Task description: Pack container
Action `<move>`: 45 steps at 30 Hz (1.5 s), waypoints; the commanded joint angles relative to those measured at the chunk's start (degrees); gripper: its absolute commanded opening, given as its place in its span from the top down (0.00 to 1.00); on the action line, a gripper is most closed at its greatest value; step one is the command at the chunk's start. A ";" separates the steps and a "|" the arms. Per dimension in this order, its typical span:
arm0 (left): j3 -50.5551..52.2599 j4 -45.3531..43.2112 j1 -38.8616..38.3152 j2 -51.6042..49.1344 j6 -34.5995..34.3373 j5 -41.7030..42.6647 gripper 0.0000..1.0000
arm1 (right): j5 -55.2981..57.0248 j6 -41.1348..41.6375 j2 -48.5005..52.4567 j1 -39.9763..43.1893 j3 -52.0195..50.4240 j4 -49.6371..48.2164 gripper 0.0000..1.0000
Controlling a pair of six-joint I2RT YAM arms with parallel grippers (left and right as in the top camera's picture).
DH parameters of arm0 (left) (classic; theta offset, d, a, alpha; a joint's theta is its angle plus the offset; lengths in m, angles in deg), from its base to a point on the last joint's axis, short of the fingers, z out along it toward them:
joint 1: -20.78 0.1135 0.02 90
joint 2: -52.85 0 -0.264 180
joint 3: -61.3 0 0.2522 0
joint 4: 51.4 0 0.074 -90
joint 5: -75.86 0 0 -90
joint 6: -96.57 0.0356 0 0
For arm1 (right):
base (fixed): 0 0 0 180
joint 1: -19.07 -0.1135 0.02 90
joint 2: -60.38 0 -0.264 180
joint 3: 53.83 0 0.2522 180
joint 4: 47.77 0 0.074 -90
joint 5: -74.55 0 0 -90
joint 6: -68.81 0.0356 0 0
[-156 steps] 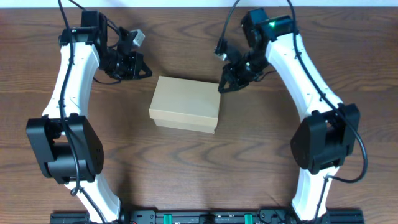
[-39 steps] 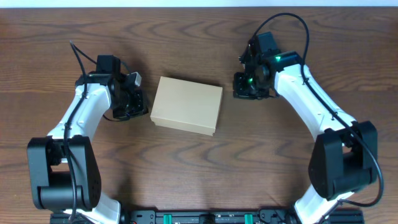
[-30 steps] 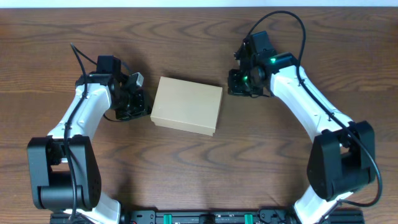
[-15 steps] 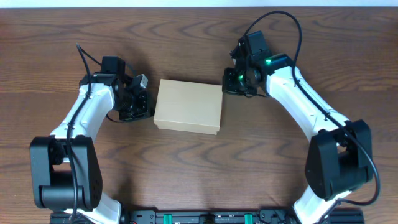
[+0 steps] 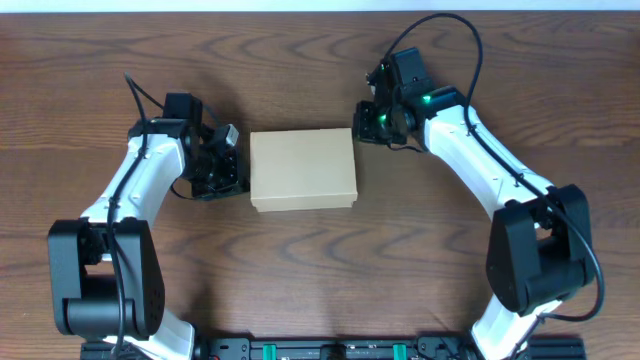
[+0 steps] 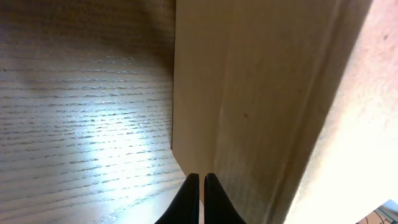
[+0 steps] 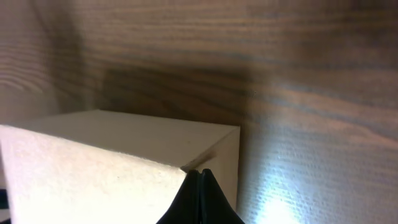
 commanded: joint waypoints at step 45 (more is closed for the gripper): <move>-0.33 17.33 3.15 50.07 -2.56 -4.81 0.05 | 3.41 -14.21 -36.54 5.88 16.55 44.33 0.01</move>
